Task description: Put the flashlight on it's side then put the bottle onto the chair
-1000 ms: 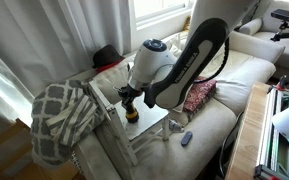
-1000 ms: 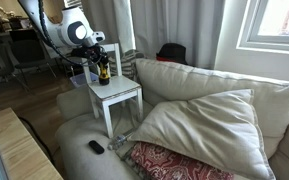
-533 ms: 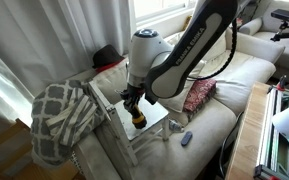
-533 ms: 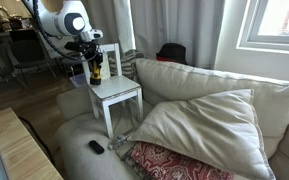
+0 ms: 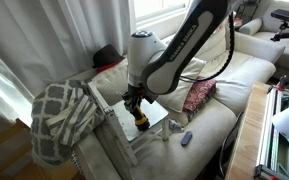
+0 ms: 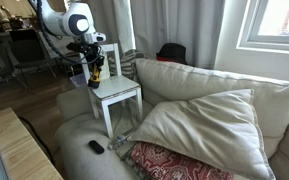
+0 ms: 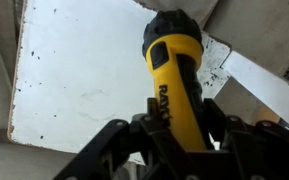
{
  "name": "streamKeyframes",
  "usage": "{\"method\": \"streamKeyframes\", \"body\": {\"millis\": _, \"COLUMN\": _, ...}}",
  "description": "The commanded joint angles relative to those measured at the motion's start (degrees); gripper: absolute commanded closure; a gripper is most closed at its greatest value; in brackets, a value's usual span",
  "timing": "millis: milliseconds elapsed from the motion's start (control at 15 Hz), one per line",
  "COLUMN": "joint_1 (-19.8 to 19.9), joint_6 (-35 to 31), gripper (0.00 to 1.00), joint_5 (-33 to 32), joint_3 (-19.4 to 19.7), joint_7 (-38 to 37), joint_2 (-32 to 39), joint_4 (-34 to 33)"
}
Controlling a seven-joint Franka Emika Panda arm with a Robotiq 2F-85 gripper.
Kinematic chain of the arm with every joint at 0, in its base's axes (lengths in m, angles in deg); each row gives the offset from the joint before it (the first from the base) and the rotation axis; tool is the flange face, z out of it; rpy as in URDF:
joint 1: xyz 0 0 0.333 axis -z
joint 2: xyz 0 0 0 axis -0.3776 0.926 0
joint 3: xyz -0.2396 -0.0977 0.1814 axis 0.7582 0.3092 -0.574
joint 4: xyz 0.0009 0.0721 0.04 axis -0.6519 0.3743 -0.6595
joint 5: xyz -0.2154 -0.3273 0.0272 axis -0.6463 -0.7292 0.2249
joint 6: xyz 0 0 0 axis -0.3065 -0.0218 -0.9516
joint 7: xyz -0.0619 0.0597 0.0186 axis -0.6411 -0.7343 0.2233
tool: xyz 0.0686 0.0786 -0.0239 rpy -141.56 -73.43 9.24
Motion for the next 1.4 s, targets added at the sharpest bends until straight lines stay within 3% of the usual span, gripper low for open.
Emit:
{"method": "streamKeyframes", "body": {"millis": 0, "joint_1": -0.16, "joint_6": -3.43, "gripper": 0.76, "joint_5": -0.13, "joint_3": 0.24, "joint_7": -2.2, "joint_2": 3.12, "joint_4": -3.15}}
{"method": "streamKeyframes", "body": {"millis": 467, "joint_1": -2.75, "joint_6": -5.13, "gripper": 0.76, "joint_5": -0.9, "joint_3": 3.52, "joint_7": -4.93, "joint_2": 8.43, "joint_4": -7.02}}
{"method": "streamKeyframes", "body": {"millis": 1067, "joint_1": -5.1, "joint_6": -2.5, "gripper": 0.76, "joint_5": 0.41, "joint_3": 6.67, "joint_7": -11.1, "joint_2": 14.33, "joint_4": -13.89}}
{"method": "streamKeyframes", "body": {"millis": 1333, "joint_1": -4.36, "joint_6": -1.21, "gripper": 0.76, "joint_5": 2.18, "joint_3": 5.92, "joint_7": -14.22, "joint_2": 16.21, "joint_4": -16.18}}
